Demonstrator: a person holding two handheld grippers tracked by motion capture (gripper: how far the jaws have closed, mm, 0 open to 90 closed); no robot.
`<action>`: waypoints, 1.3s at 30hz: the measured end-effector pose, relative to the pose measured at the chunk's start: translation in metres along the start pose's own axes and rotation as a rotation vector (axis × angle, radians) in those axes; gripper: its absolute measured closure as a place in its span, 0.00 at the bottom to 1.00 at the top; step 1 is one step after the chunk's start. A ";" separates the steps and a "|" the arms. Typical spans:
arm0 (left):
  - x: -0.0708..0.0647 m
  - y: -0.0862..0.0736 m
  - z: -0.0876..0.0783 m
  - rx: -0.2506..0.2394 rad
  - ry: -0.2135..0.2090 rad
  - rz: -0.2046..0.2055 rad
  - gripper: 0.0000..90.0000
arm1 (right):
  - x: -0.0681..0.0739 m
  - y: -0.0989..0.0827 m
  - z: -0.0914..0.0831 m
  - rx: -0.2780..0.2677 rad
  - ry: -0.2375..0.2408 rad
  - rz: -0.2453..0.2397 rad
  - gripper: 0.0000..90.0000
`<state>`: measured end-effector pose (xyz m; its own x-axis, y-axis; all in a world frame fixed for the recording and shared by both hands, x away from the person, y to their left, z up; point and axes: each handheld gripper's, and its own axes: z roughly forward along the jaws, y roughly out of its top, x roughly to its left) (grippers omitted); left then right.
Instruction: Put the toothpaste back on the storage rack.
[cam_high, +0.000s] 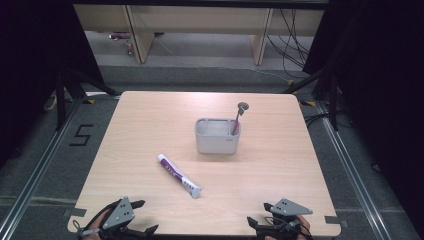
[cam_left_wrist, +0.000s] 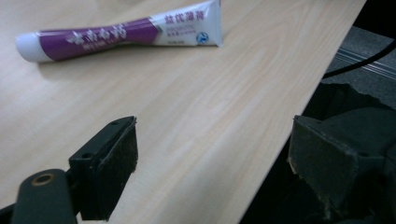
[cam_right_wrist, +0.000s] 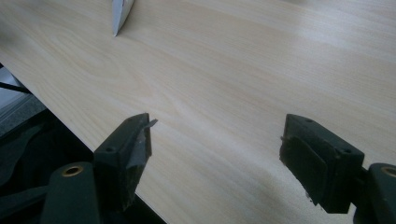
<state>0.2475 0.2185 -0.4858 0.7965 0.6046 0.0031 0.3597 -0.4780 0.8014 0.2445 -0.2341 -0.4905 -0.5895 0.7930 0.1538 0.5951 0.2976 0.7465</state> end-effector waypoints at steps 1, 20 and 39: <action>0.003 0.000 0.000 -0.014 0.007 0.003 0.17 | -0.002 0.000 0.000 -0.006 -0.007 -0.016 0.28; 0.044 0.043 0.024 0.079 0.048 0.269 0.24 | -0.003 -0.001 -0.002 -0.021 0.011 -0.009 0.29; 0.058 0.082 0.074 0.204 -0.020 0.446 0.29 | -0.002 -0.003 0.001 0.020 0.045 0.018 0.29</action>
<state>0.3592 0.1676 -0.4644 0.9031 0.3013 0.3060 0.0678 -0.8036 0.5913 0.2446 -0.2361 -0.4936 -0.6021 0.7739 0.1963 0.6163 0.2942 0.7305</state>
